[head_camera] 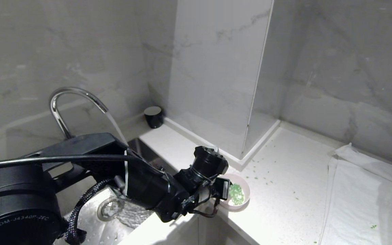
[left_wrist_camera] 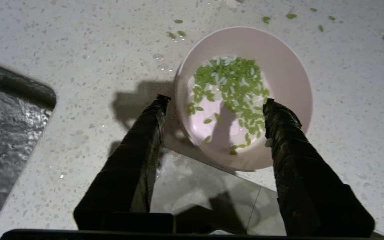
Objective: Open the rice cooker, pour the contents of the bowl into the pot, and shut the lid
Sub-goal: Pick up the bowl on the table
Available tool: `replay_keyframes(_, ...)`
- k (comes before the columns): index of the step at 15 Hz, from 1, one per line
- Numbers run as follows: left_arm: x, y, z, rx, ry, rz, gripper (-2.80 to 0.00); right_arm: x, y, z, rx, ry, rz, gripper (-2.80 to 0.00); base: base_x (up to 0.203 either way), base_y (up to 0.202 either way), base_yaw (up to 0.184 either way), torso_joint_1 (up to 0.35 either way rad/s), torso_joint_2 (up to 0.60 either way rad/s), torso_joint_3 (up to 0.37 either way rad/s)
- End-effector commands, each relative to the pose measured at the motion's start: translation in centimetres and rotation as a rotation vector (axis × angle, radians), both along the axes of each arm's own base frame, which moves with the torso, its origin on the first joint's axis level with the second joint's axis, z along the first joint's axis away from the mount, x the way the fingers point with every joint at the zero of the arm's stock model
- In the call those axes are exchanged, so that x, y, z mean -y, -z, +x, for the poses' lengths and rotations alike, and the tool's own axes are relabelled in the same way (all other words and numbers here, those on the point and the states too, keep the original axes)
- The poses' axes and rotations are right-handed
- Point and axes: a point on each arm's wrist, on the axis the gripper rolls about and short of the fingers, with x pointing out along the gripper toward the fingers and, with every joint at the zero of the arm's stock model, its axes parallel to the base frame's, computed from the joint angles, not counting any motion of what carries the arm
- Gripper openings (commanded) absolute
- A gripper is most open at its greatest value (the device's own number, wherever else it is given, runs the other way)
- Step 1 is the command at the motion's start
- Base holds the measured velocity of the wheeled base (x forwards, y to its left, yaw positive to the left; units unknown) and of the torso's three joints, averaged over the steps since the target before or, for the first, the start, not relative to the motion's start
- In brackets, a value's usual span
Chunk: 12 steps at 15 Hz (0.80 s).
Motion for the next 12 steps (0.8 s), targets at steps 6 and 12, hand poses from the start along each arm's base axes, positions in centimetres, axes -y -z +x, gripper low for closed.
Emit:
replay_keyframes(6, 0.7, 3.6, 0.7, -0.045, -0.008, 0.052, 0.00, 0.0, 0.0, 0.0, -0.001, -0.001, 0.000, -2.80, 0.000, 0.000, 0.000, 0.000, 0.00, 0.000)
replay_keyframes(12, 1.9, 4.7, 1.5, -0.058, -0.001, 0.072, 0.00, 0.0, 0.0, 0.0, 0.000, -0.001, 0.000, -2.80, 0.000, 0.000, 0.000, 0.000, 0.00, 0.000)
